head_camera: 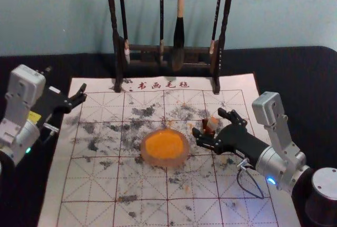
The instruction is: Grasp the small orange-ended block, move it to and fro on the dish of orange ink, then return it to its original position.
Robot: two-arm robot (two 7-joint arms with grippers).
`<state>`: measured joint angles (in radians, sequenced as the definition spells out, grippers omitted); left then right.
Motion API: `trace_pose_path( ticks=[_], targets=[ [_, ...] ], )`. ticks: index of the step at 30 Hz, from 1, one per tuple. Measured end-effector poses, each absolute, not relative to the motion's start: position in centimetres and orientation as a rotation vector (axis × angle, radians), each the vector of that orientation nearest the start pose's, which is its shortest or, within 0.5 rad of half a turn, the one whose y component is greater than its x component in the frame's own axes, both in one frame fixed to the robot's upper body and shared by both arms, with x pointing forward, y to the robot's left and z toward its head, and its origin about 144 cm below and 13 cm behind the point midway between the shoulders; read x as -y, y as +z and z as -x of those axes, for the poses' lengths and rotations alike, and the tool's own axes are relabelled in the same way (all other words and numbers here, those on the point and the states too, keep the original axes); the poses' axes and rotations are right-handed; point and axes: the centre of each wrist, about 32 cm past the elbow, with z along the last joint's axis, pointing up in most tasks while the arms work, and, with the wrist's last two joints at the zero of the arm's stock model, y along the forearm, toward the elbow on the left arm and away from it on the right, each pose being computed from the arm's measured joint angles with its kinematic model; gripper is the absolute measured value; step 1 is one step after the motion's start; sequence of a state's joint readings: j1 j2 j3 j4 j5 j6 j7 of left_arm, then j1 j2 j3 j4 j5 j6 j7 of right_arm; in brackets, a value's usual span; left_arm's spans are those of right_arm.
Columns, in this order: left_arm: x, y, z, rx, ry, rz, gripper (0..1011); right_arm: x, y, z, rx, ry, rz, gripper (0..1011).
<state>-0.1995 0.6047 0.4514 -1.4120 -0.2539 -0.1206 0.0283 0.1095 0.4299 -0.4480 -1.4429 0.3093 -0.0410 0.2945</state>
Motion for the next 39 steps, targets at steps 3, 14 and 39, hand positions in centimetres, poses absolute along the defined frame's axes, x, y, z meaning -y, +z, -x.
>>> trace_pose_path(
  ticks=[3,14,39],
  targets=[
    [-30.96,113.98,-48.86,0.285,1.248,-0.304,1001,24.10,110.88,-46.26,-0.020,-0.905,0.214,1000],
    [-30.97,113.98,-48.86,0.285,1.248,-0.304,1001,24.08,111.03,-46.36,-0.025,-0.900,0.216,1000],
    [-30.97,113.98,-48.86,0.285,1.248,-0.304,1001,24.06,111.00,-46.32,-0.024,-0.901,0.216,593]
  ],
)
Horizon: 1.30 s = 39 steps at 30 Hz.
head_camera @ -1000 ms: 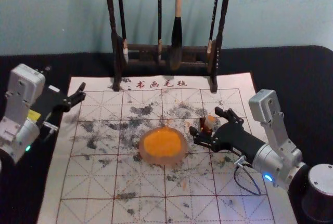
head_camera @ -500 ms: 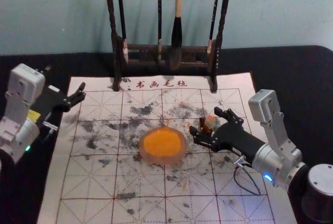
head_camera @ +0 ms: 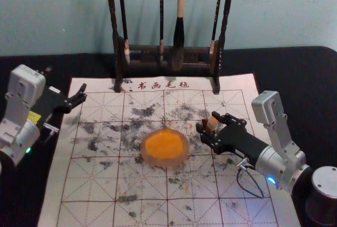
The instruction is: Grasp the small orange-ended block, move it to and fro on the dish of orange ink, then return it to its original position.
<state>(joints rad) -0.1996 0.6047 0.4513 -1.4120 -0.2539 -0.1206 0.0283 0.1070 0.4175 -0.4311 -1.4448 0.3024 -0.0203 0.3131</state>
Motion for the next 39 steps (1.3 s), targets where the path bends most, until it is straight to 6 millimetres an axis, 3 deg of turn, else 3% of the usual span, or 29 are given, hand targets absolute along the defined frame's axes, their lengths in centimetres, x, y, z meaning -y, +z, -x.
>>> trace_pose_path(
  ticks=[1,6,7,15,30,39],
  targets=[
    [-31.0,114.0,-48.9,0.285,1.248,-0.304,1001,24.1,111.0,-46.3,-0.024,-0.901,0.215,523],
    [-31.0,114.0,-48.9,0.285,1.248,-0.304,1001,24.1,111.0,-46.3,-0.024,-0.901,0.215,388],
    [-31.0,114.0,-48.9,0.285,1.248,-0.304,1001,24.1,111.0,-46.3,-0.024,-0.901,0.215,321],
    [-31.0,114.0,-48.9,0.285,1.248,-0.304,1001,24.1,111.0,-46.3,-0.025,-0.901,0.214,110],
    [-31.0,114.0,-48.9,0.285,1.248,-0.304,1001,24.1,111.4,-46.4,-0.034,-0.899,0.204,105],
    [-31.0,114.0,-48.9,0.285,1.248,-0.304,1001,24.4,114.7,-46.8,-0.051,-0.889,0.182,105]
  ],
)
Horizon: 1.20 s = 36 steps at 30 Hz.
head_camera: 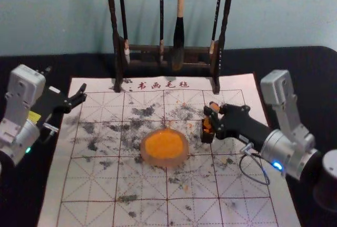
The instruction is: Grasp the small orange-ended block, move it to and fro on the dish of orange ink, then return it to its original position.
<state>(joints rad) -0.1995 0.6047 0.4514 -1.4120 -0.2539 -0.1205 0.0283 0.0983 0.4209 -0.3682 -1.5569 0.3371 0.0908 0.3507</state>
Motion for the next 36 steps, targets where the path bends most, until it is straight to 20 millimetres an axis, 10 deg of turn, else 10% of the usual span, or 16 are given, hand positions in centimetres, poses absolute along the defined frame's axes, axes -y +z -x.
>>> trace_pose_path(
  ticks=[11,36],
  targets=[
    [-31.0,114.0,-48.9,0.285,1.248,-0.304,1001,24.0,118.6,-49.1,-0.022,-0.795,0.171,105],
    [-31.0,114.0,-48.9,0.285,1.248,-0.304,1001,20.2,117.9,-54.0,-0.085,-0.500,0.317,105]
  ],
)
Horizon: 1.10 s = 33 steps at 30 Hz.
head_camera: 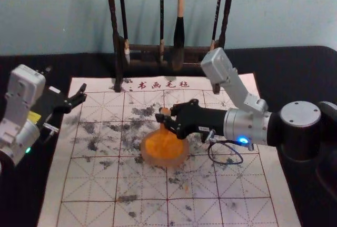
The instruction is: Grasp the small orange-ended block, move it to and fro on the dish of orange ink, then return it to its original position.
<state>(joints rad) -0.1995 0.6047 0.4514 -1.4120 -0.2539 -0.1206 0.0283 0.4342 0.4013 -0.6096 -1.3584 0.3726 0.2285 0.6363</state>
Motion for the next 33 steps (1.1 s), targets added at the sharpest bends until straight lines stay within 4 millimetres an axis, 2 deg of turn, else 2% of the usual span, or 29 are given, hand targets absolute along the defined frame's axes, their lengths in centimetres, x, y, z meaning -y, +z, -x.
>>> trace_pose_path(
  ticks=[10,33],
  targets=[
    [-30.97,113.98,-48.86,0.285,1.248,-0.304,1001,19.94,117.24,-54.68,-0.098,-0.493,0.365,105],
    [-30.97,113.98,-48.86,0.285,1.248,-0.304,1001,19.76,117.21,-55.05,-0.111,-0.516,0.394,105]
  ],
)
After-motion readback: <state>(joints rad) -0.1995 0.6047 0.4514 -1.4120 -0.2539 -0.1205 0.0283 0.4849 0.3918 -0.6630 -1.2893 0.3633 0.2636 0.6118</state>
